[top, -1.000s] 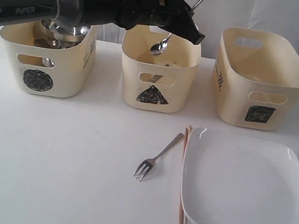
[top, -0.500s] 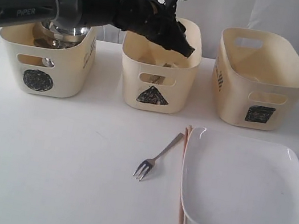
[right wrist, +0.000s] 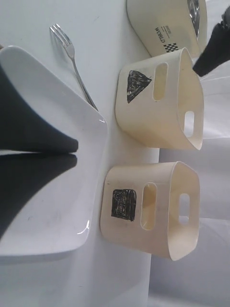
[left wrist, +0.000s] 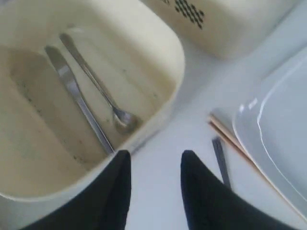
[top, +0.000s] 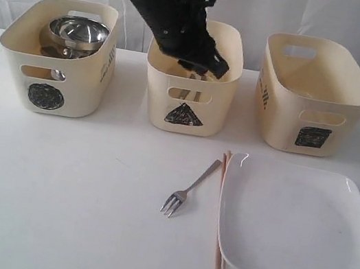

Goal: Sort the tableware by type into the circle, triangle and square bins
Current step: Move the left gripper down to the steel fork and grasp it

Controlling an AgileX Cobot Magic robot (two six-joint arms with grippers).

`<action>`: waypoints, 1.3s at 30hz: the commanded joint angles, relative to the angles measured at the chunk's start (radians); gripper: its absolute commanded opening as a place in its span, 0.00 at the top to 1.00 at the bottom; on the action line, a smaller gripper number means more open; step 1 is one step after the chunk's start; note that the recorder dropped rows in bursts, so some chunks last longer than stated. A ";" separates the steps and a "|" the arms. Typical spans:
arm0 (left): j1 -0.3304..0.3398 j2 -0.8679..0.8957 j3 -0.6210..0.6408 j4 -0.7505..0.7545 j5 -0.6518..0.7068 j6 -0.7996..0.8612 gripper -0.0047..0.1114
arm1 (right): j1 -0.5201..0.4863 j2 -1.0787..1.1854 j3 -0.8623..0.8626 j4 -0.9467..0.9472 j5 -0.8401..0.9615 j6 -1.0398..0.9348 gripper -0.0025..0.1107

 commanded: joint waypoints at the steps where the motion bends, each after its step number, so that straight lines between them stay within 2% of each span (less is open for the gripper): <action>1: -0.029 -0.052 0.124 -0.016 0.058 -0.037 0.61 | -0.006 -0.007 0.007 -0.004 -0.008 -0.003 0.98; 6: -0.029 -0.097 0.294 -0.030 0.007 -0.071 0.61 | -0.006 -0.007 0.007 -0.004 -0.008 -0.003 0.98; 10: -0.030 -0.085 0.355 -0.076 -0.014 -0.071 0.60 | -0.006 -0.007 0.007 -0.004 -0.008 -0.003 0.98; 16: -0.037 -0.036 0.360 -0.141 -0.027 -0.071 0.43 | -0.006 -0.007 0.007 -0.004 -0.008 -0.003 0.98; 23: -0.077 0.019 0.360 -0.174 -0.105 -0.071 0.43 | -0.006 -0.007 0.007 -0.004 -0.008 -0.003 0.98; 39: -0.090 0.089 0.360 -0.188 -0.146 -0.071 0.43 | -0.006 -0.007 0.007 -0.004 -0.008 -0.003 0.98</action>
